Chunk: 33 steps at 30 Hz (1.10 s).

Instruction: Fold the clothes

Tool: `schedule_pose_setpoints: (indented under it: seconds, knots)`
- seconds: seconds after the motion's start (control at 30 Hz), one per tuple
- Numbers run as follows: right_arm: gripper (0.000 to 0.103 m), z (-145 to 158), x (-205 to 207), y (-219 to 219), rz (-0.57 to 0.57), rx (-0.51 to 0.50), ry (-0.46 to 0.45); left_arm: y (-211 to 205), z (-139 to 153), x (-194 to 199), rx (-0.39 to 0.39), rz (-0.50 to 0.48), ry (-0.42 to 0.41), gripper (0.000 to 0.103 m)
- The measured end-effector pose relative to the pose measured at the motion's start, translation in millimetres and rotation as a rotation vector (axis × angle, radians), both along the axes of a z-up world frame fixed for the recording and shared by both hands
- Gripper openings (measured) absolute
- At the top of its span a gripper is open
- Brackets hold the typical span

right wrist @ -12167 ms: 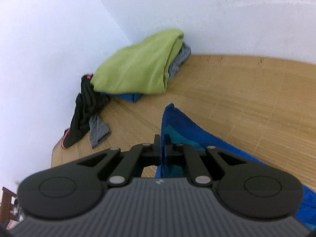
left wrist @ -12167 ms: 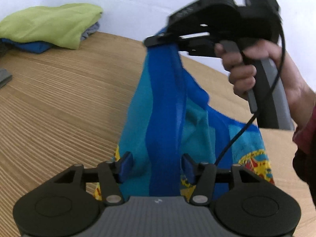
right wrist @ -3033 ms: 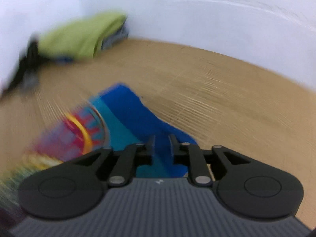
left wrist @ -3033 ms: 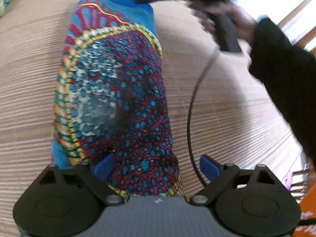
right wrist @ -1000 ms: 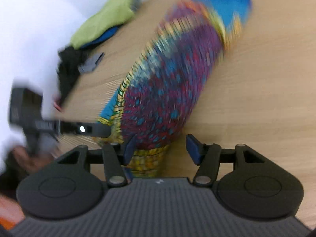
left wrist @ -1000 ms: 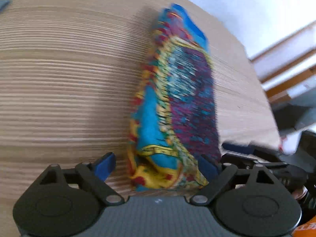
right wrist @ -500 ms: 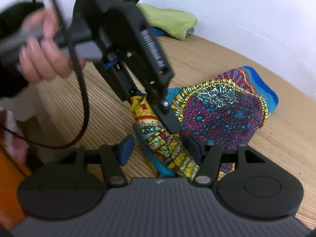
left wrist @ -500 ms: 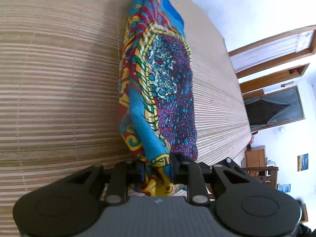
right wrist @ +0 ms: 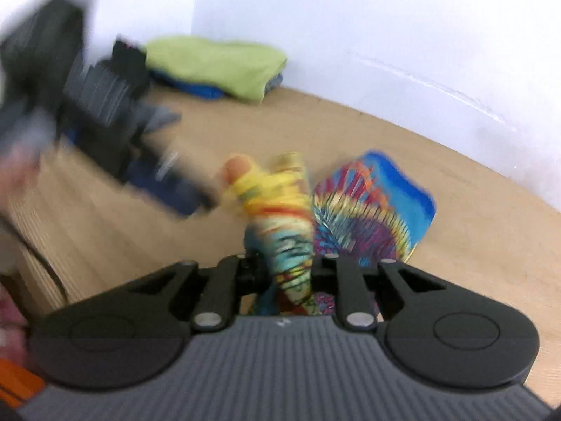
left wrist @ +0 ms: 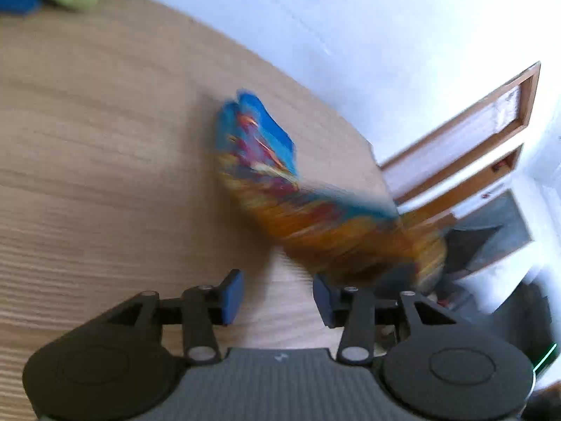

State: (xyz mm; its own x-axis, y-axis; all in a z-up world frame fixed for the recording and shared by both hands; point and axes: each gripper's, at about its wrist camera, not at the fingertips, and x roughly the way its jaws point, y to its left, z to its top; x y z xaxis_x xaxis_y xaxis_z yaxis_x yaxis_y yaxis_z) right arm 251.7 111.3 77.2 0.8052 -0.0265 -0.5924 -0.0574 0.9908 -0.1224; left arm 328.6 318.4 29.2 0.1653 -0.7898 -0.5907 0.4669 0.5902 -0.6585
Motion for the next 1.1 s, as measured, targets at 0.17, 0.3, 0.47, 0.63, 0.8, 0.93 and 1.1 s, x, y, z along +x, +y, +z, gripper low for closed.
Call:
schedule_pose_setpoints:
  seconds: [0.17,0.3,0.47,0.63,0.8,0.93,1.1]
  knots:
    - [0.02,106.8,47.5,-55.9,0.002,0.148,0.095,-12.6,-25.2,-1.7,0.006,0.083,0.0,0.043]
    - [0.02,178.3,73.4,-45.1,0.041,0.19,0.115,-35.9,-14.2,-5.9,-0.03,0.123,-0.072,0.044]
    - [0.02,250.6,78.8,-9.5,0.153,0.296,0.065,7.9,29.6,-12.9,-0.046,0.249,-0.164,0.044]
    - [0.019,283.2,49.7,-15.3,0.178,0.444,-0.019,52.9,77.3,-22.7,-0.002,0.334,-0.265,0.046]
    - [0.019,236.2,20.3,-90.4,0.058,0.654,-0.017,44.1,87.4,-12.2,0.172,0.254,-0.224,0.051]
    - [0.02,113.7,3.7,-188.5,-0.159,0.813,0.07,-22.1,27.1,8.4,0.292,0.184,-0.159,0.05]
    - [0.023,-51.1,-4.6,-294.2,-0.423,0.541,0.186,-128.7,-43.5,39.9,0.386,0.154,-0.048,0.043]
